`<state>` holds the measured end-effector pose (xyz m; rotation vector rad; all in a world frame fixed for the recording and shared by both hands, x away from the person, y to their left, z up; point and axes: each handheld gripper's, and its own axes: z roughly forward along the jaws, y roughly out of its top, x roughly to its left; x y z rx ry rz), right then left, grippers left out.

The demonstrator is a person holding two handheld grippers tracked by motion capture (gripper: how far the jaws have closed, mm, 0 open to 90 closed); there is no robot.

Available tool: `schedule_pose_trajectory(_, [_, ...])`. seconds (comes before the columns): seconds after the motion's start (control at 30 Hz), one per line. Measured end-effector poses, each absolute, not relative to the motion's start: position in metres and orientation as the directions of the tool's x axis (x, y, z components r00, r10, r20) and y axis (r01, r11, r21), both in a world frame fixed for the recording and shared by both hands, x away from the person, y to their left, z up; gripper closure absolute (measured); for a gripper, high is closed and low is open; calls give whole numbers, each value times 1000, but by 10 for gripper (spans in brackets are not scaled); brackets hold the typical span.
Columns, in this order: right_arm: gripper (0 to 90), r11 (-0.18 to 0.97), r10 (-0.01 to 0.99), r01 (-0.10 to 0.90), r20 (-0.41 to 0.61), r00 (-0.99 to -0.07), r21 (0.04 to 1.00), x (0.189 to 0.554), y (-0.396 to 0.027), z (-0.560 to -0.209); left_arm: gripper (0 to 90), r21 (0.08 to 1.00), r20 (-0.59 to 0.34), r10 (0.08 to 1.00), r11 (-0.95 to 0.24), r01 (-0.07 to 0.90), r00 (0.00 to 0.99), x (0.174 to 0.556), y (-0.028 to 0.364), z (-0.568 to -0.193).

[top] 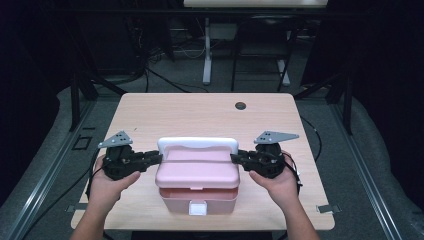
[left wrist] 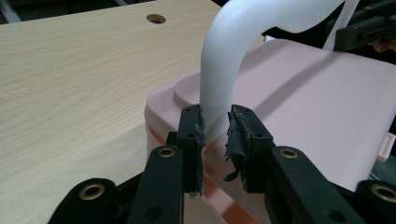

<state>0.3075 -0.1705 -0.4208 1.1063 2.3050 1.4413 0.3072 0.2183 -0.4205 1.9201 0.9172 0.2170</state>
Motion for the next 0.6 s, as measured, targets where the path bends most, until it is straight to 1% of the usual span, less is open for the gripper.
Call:
schedule_pose_trajectory(0.1, [744,245,684,486,205,-700,839,309,-171,-419,765,821,-223,685,-252,513,693,304,222,-421])
schedule_pose_trajectory(0.43, [745,235,675,490,221,-704,840,314,-173,-414,890,803,-213,694,-276,528,688,296,229,-427])
schedule_pose_trajectory(0.6, [745,231,669,492,230,-707,840,317,-174,-413,896,790,-210,689,-298,535,693,293,230,-432])
